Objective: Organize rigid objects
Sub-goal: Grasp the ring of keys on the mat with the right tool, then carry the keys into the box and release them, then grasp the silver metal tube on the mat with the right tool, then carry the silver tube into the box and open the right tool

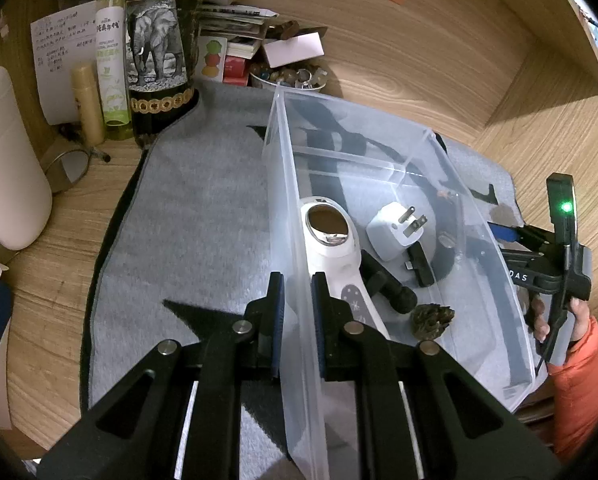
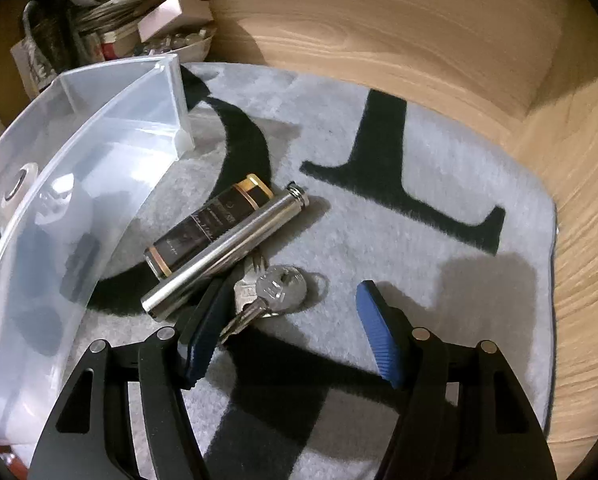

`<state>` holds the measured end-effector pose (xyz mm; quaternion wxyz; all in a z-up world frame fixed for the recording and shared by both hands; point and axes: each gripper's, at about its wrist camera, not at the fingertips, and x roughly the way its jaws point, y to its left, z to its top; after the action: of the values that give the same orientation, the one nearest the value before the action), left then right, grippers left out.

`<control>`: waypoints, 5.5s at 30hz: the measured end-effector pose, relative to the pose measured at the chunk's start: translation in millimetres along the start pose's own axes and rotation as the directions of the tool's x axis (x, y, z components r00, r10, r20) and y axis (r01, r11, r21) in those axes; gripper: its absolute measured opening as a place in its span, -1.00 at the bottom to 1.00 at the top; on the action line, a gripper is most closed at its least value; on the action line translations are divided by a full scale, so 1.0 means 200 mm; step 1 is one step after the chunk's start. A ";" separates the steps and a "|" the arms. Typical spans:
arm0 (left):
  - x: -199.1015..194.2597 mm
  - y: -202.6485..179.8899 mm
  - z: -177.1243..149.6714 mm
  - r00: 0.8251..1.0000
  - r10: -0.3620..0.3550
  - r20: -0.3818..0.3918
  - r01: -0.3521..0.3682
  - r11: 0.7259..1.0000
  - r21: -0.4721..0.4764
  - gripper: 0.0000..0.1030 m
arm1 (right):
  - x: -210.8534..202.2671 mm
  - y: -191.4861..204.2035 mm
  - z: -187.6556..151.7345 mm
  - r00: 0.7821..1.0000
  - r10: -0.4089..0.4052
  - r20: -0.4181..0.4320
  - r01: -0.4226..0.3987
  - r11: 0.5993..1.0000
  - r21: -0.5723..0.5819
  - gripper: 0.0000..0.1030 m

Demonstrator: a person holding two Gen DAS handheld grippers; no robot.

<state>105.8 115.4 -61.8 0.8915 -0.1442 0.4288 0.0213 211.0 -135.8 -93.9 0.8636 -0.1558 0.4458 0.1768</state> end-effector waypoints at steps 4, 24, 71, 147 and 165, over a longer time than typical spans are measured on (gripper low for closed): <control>0.00 0.00 0.00 1.000 -0.003 0.000 0.003 1.000 -0.001 -0.75 | -0.01 0.00 -0.01 0.999 0.050 0.005 -0.050 0.999 0.005 -0.28; 0.00 0.00 0.00 1.000 -0.001 -0.001 0.001 1.000 -0.001 -0.75 | -0.25 -0.03 0.05 0.992 -0.009 0.126 0.007 1.000 0.018 -0.56; 0.00 -0.02 -0.01 1.000 0.014 -0.001 -0.014 1.000 0.007 -0.75 | -0.27 0.68 0.10 0.982 0.119 0.146 -0.063 0.939 -0.339 -0.55; -0.01 -0.01 0.00 1.000 0.013 -0.003 -0.013 1.000 0.006 -0.75 | -0.26 0.06 0.14 0.982 0.002 0.188 -0.009 0.999 0.039 -0.72; -0.01 -0.01 0.00 1.000 0.013 -0.003 -0.013 1.000 0.006 -0.75 | -0.75 0.38 0.21 0.893 0.147 0.426 -0.104 0.987 -0.123 -0.72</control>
<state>104.9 114.4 -60.8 0.8911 -0.1389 0.4312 0.0257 126.1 -75.5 44.3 0.9193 -0.1250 0.2424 0.2839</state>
